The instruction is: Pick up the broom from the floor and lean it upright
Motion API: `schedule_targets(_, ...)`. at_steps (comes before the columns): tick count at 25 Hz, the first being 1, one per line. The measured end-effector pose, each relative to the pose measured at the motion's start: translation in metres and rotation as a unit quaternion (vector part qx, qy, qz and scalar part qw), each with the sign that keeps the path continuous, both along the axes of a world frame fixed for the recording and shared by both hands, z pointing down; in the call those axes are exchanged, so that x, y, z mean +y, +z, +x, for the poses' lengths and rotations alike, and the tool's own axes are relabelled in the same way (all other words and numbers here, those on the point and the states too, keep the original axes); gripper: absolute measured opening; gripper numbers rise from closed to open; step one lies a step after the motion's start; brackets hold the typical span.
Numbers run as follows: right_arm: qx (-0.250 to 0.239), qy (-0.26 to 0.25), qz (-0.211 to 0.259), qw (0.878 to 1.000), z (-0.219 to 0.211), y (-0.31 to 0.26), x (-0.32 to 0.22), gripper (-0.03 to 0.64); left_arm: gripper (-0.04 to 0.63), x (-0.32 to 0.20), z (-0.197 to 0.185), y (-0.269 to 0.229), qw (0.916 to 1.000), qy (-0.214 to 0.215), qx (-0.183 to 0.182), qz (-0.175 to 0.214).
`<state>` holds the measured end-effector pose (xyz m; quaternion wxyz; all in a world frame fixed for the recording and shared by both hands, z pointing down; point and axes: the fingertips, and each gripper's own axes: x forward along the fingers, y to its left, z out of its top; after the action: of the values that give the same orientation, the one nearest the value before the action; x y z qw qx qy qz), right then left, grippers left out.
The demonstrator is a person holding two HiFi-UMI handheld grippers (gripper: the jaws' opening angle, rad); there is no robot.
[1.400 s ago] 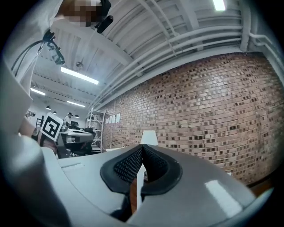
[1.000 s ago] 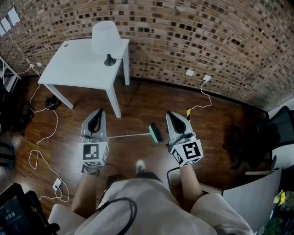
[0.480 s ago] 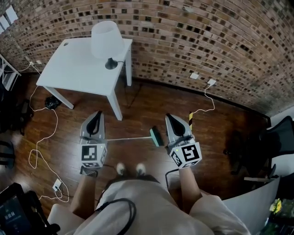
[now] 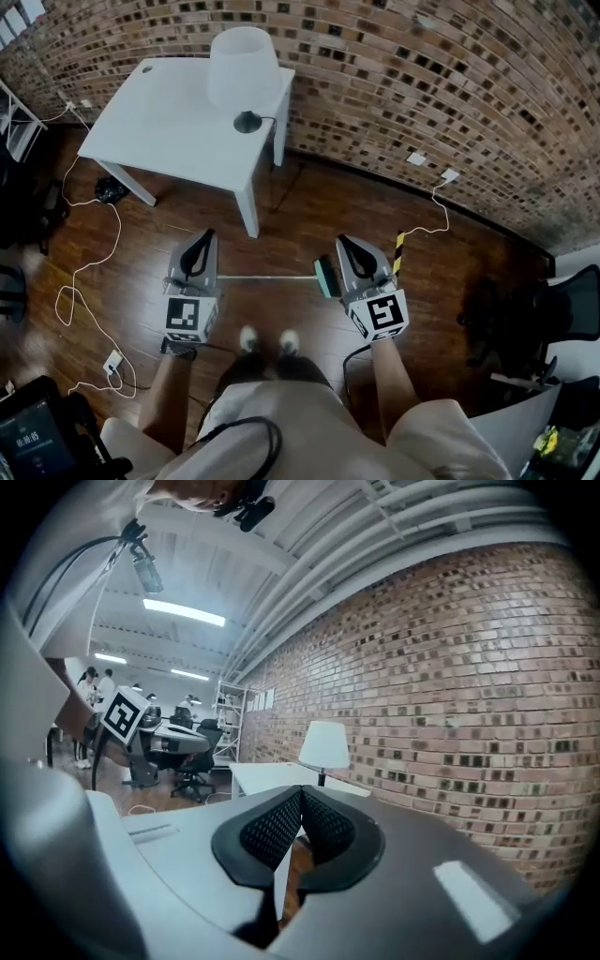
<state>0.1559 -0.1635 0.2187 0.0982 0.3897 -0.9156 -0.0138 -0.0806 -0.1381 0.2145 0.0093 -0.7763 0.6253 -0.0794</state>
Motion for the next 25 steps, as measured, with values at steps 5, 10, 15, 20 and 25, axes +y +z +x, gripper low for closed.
schedule_targets(5, 0.034, -0.039, -0.018, 0.999, -0.045, 0.046, -0.006, 0.014, 0.002, 0.000, -0.055, 0.047, 0.9970, -0.067, 0.021, -0.033)
schedule_targets(10, 0.048, -0.071, -0.073, 0.994, -0.094, 0.124, -0.011, 0.035, 0.002, 0.004, -0.095, 0.110, 0.9919, -0.102, 0.022, -0.073)
schedule_targets(15, 0.069, -0.117, -0.107, 0.985, -0.140, 0.214, -0.016, 0.050, 0.003, 0.009, -0.124, 0.193, 0.9861, -0.122, 0.017, -0.112)
schedule_targets(20, 0.094, -0.149, -0.138, 0.975, -0.172, 0.318, -0.016, 0.061, 0.003, 0.025, -0.146, 0.294, 0.9767, -0.144, 0.020, -0.157)
schedule_targets(25, 0.097, -0.146, -0.154, 0.972, -0.211, 0.415, -0.023, 0.061, 0.003, 0.019, -0.146, 0.402, 0.9687, -0.150, 0.050, -0.191)
